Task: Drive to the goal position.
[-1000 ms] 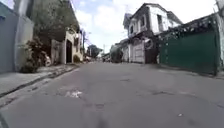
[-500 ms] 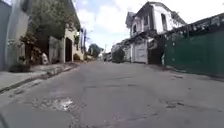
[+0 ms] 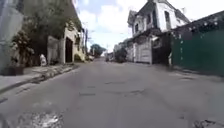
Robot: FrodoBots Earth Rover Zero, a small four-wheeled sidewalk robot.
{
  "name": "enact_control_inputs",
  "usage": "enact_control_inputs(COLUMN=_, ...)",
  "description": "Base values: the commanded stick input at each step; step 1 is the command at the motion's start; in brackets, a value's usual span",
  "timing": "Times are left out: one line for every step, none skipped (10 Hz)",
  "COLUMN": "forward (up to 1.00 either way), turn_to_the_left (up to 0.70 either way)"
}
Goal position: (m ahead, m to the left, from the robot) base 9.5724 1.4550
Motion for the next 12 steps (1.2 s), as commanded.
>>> enact_control_inputs(forward=1.0, turn_to_the_left=0.0)
enact_control_inputs(forward=1.0, turn_to_the_left=0.0)
enact_control_inputs(forward=1.0, turn_to_the_left=0.0)
enact_control_inputs(forward=1.0, turn_to_the_left=0.0)
enact_control_inputs(forward=1.0, turn_to_the_left=0.0)
enact_control_inputs(forward=1.0, turn_to_the_left=0.0)
enact_control_inputs(forward=1.0, turn_to_the_left=0.31)
enact_control_inputs(forward=1.0, turn_to_the_left=0.4)
enact_control_inputs(forward=1.0, turn_to_the_left=0.4)
enact_control_inputs(forward=1.0, turn_to_the_left=0.0)
enact_control_inputs(forward=1.0, turn_to_the_left=0.0)
enact_control_inputs(forward=1.0, turn_to_the_left=0.0)
